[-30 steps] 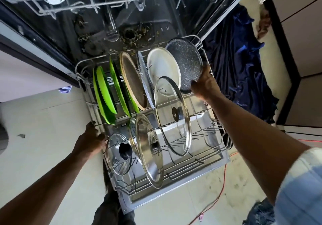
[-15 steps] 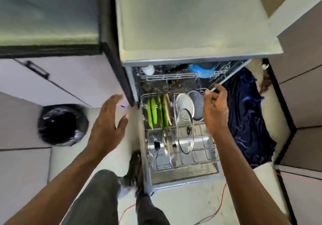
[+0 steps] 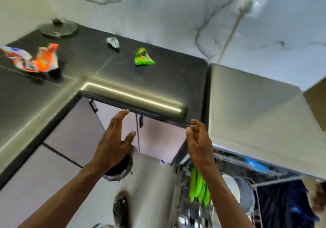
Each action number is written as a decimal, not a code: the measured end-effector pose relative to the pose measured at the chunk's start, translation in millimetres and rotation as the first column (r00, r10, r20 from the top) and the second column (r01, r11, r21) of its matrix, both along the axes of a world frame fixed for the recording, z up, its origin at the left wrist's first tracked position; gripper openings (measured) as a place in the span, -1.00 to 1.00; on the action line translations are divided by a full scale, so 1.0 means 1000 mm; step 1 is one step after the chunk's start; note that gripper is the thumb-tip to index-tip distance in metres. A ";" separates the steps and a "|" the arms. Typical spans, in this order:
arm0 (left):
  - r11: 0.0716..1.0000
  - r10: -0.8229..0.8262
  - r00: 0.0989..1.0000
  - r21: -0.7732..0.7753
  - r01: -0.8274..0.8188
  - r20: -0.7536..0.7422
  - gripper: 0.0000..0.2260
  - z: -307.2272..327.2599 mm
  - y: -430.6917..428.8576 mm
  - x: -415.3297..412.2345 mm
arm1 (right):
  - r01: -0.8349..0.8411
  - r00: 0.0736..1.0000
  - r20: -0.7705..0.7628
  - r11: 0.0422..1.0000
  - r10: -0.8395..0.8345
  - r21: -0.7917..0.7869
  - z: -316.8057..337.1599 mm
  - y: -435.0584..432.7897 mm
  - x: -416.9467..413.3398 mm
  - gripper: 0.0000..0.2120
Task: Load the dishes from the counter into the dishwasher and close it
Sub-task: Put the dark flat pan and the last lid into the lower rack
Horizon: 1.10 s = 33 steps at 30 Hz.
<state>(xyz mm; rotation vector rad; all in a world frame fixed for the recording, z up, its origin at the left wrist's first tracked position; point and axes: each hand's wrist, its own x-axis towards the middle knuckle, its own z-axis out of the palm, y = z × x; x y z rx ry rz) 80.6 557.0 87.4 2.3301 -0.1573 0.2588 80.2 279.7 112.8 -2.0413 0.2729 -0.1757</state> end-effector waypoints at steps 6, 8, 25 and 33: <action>0.987 0.155 0.988 -0.047 -0.155 -0.005 -0.37 -0.002 0.108 0.062 | -0.176 0.983 0.040 0.982 0.179 -0.066 0.012 0.107 0.096 -0.74; 0.977 0.205 0.979 -0.056 -0.206 -0.017 -0.36 0.000 0.138 0.088 | -0.229 0.972 0.036 0.971 0.232 -0.064 0.017 0.137 0.125 -0.72; 0.821 0.534 0.797 0.400 -0.408 -0.282 -0.22 -0.067 0.330 0.305 | -0.723 0.659 -0.112 0.587 0.743 -0.364 0.027 0.340 0.397 -0.75; 0.735 0.604 0.769 0.519 -0.436 -0.209 -0.18 -0.097 0.346 0.321 | -0.795 0.505 -0.125 0.404 0.854 -0.453 0.002 0.491 0.568 -0.68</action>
